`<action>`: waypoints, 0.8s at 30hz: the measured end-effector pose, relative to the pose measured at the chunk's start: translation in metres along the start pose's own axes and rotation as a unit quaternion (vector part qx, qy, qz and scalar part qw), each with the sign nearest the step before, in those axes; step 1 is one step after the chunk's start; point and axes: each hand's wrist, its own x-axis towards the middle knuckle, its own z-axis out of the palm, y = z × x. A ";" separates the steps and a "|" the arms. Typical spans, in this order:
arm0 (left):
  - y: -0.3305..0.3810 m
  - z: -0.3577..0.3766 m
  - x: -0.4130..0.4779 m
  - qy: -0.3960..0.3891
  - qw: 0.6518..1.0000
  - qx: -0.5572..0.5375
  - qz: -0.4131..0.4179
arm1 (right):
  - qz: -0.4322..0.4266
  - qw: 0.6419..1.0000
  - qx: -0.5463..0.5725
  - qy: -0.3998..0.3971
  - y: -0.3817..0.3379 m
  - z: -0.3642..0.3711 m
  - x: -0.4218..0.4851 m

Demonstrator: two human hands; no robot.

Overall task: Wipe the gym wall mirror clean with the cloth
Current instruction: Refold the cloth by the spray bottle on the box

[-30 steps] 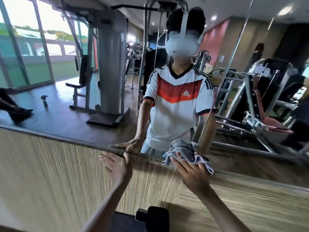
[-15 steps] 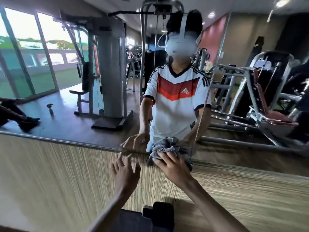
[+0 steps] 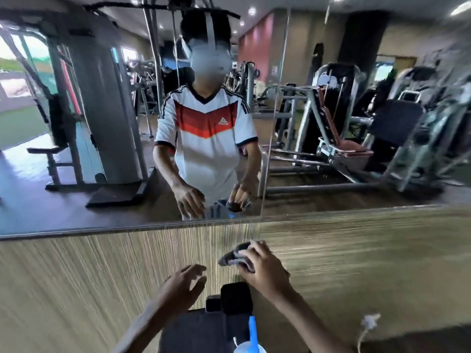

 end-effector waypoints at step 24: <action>0.236 0.170 -0.053 -0.139 0.908 0.092 0.383 | 0.430 0.870 -0.240 -0.004 -0.014 -0.197 -0.313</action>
